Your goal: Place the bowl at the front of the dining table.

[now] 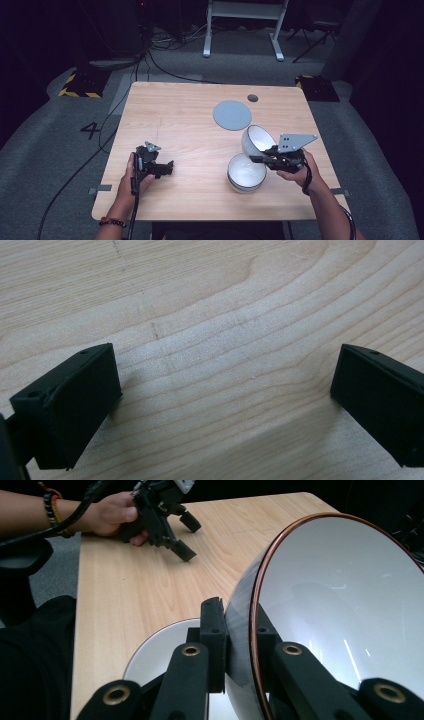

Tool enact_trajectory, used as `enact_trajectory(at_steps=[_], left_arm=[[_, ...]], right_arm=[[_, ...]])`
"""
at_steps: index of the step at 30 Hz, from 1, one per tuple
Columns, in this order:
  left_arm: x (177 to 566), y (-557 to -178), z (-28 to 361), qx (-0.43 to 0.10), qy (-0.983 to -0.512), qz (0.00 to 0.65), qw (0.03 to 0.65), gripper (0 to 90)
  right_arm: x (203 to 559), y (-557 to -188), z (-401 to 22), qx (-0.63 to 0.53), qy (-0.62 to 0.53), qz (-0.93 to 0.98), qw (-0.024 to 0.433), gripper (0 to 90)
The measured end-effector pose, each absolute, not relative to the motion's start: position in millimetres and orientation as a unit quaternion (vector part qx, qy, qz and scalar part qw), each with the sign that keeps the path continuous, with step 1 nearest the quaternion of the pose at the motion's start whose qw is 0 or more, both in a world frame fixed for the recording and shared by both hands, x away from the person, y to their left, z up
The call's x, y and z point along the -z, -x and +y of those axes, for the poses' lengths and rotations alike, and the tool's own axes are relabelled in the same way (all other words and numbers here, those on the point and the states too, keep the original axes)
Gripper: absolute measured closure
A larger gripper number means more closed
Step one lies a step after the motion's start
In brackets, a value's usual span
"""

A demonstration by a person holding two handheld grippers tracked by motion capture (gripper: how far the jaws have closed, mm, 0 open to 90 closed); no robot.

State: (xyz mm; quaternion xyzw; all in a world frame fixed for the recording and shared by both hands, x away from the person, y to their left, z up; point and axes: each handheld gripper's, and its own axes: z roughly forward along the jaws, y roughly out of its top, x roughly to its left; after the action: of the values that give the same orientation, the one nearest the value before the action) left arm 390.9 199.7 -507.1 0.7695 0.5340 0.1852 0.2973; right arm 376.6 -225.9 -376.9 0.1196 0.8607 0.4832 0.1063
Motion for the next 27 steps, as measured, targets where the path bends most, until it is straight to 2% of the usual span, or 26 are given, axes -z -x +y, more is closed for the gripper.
enact_trajectory(at_steps=[27], left_arm=[[507, -391, 200, -0.185, -0.769, 0.534, 0.298, 0.0]], right_arm=[[371, -428, -214, -0.459, -0.157, 0.864, 0.138, 82.6]])
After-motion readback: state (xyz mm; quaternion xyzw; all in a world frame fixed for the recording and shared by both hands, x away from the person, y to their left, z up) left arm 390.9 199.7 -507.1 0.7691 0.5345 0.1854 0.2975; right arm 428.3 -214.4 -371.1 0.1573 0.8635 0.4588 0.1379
